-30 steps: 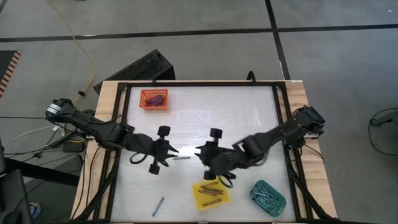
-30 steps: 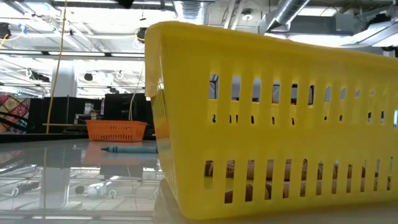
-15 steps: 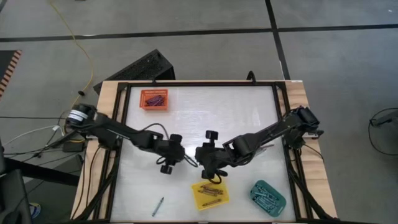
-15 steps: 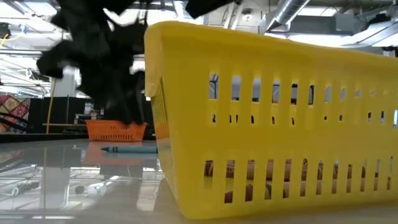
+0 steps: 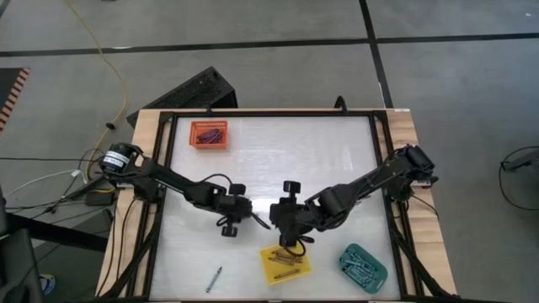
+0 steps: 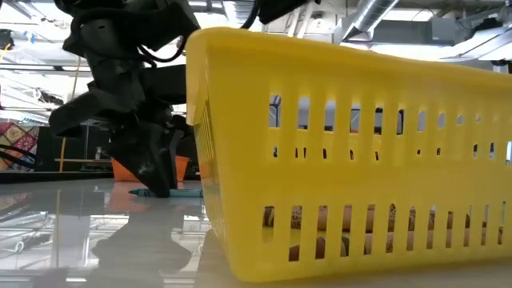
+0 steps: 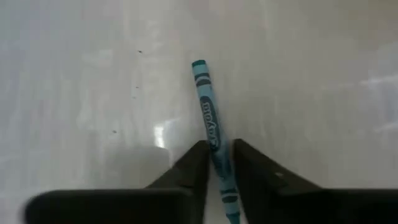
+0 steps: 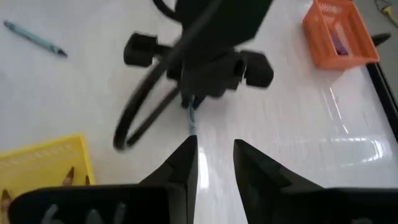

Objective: Sort crayons
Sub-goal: Put the green crayon into the green bin

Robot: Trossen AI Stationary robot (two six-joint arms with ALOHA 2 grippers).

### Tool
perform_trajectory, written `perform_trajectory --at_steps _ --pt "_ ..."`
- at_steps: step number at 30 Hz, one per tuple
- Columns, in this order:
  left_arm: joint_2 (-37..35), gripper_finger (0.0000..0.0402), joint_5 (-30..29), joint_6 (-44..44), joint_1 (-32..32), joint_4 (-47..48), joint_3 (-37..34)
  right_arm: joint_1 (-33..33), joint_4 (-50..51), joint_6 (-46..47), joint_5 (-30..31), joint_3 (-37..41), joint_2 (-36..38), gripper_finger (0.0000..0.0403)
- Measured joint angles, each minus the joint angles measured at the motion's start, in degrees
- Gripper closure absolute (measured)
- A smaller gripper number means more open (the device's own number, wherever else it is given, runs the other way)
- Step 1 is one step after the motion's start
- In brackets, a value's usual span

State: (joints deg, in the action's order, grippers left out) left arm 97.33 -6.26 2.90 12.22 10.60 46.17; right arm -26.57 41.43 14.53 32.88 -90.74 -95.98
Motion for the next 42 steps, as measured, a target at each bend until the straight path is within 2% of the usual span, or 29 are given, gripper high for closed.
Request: perform_trajectory --at_steps 2,3,7,10,15,19,23,27,31,36,42 --pt "0.03 0.0380 -1.08 -0.02 0.27 -0.06 -0.03 -0.17 1.84 1.06 0.02 0.00 0.00 0.0290" --pt "0.03 0.0388 -1.47 -0.07 0.34 -0.37 -0.04 -0.40 2.91 1.95 0.06 0.00 0.00 0.0290" --pt "-0.38 0.0396 -2.96 -0.55 0.75 -2.72 -0.08 -1.37 7.49 5.71 0.24 0.00 0.00 0.0290" --pt "-1.80 0.0398 -4.89 -1.77 0.78 -5.64 -0.43 -2.81 11.64 9.14 2.85 0.00 0.34 0.0290" --pt "-8.29 0.0400 -7.58 -5.26 0.49 -13.58 -0.20 -5.86 18.43 15.62 7.50 0.00 0.83 0.0290" --pt "-13.76 0.0401 -8.27 -9.10 0.39 -18.68 -0.31 -8.71 18.09 17.21 10.60 -0.04 0.90 0.0290" --pt "-18.98 0.0401 -6.78 -12.69 0.40 -25.85 -0.22 -11.55 15.50 17.04 18.46 -0.04 0.87 0.0290" --pt "-22.75 0.0401 -1.90 -15.58 0.44 -32.50 -0.22 -13.57 10.54 12.65 25.51 -0.04 0.87 0.0290" --pt "-24.38 0.0401 3.84 -17.82 0.48 -37.81 -0.20 -14.38 2.04 3.49 29.15 -0.04 0.92 0.0290" --pt "-24.14 0.0401 9.32 -19.11 0.58 -41.89 -0.20 -13.42 -11.91 -11.26 29.40 -0.04 1.66 0.0290" --pt "-23.99 0.0401 10.99 -21.10 1.80 -44.63 -0.20 -13.00 -28.00 -28.06 28.76 -0.04 1.92 0.0290"
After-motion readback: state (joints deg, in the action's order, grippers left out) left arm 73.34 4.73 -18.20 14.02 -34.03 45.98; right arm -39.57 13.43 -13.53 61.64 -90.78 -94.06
